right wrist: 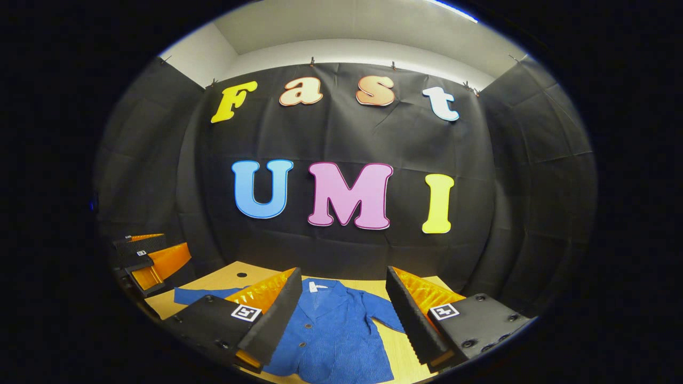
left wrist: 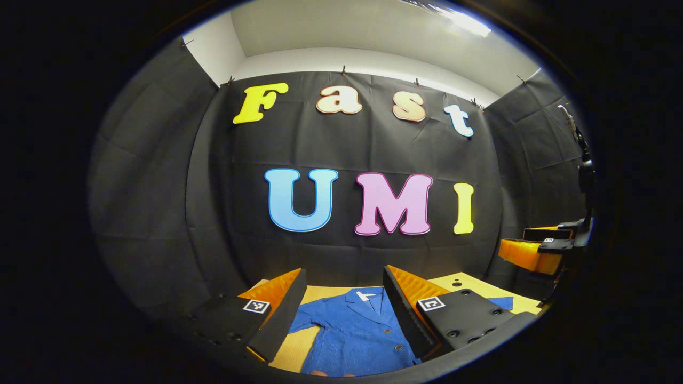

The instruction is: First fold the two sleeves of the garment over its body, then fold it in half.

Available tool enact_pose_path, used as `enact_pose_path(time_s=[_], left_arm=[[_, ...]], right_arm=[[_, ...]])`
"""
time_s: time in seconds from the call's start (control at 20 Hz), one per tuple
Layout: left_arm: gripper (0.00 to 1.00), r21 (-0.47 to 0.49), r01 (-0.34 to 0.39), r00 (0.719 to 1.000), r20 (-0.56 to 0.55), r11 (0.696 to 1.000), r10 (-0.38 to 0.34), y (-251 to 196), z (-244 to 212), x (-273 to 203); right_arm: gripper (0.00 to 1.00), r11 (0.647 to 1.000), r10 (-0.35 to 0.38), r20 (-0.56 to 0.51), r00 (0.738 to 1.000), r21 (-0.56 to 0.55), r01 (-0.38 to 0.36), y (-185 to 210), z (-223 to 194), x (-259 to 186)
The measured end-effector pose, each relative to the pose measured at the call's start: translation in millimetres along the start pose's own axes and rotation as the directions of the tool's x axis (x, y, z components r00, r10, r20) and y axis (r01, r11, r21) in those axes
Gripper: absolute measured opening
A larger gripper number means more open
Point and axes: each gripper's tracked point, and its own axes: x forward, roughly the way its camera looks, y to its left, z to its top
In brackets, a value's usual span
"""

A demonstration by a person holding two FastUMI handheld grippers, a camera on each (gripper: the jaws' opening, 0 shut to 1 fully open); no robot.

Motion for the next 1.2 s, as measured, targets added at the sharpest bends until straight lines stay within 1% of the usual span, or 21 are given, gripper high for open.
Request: enact_pose_path(time_s=[0.5,0.85,1.1,1.15,1.2], left_arm=[[0.83,0.008,-0.013,1.0,-0.01,1.0,0.013,-6,-3,-2],[0.83,0.015,-0.032,0.999,-0.025,0.999,0.032,-11,-7,5],[0.83,0.022,-0.056,0.998,-0.042,0.998,0.057,-16,-13,10],[0.83,0.025,-0.063,0.997,-0.045,0.998,0.064,-18,-15,12],[0.83,0.029,-0.071,0.996,-0.05,0.997,0.072,-18,-16,14]], right_arm=[[0.94,0.999,0.038,-0.043,0.998,0.018,-0.037,2,-15,11],[0.94,0.995,0.092,-0.048,0.995,0.039,-0.09,6,-19,21],[0.94,0.993,0.104,-0.09,0.991,0.072,-0.098,-4,-38,39],[0.99,0.992,0.1,-0.111,0.989,0.086,-0.09,-8,-47,45],[0.99,0.992,0.092,-0.135,0.987,0.099,-0.079,-15,-58,51]])
